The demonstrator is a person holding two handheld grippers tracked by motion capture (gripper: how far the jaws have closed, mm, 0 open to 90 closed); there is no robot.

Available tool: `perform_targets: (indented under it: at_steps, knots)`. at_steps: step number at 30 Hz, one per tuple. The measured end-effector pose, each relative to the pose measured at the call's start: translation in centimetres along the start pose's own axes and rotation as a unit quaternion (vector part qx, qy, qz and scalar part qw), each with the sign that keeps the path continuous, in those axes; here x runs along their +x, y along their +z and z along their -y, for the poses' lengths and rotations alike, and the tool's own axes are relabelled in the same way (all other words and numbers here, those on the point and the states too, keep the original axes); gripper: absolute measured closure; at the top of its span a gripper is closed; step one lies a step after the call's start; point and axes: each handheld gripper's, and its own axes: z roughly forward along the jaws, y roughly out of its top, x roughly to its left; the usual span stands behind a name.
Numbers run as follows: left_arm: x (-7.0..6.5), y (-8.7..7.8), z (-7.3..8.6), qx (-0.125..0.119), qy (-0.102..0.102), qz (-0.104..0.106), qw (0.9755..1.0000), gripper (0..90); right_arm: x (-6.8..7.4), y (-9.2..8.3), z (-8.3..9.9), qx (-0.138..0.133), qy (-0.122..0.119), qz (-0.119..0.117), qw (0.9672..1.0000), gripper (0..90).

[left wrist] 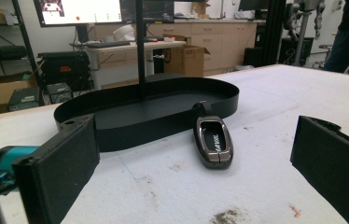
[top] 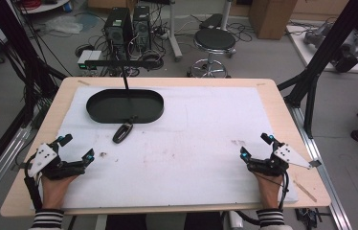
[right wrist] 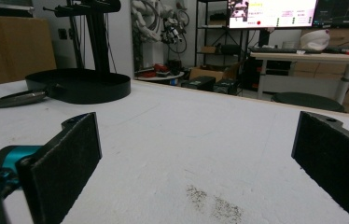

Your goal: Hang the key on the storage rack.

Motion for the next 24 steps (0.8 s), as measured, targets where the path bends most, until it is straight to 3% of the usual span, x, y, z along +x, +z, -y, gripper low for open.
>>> perform_targets:
  at_steps: [16, 22, 24]
  knots:
    - [0.04, -0.01, -0.02, 0.000, -0.002, -0.003, 1.0000, 1.7, 0.10, -0.05, 0.01, 0.001, -0.002, 0.000, 1.0000, 0.4]
    - [0.36, -0.08, -0.15, 0.003, -0.021, -0.009, 0.9997, 1.7, 0.14, -0.03, 0.01, 0.001, -0.006, 0.000, 1.0000, 0.4]
    - [0.54, -0.17, -0.40, 0.003, -0.018, -0.009, 0.9998, 1.7, 0.15, -0.02, 0.01, 0.001, -0.006, 0.000, 1.0000, 0.4]
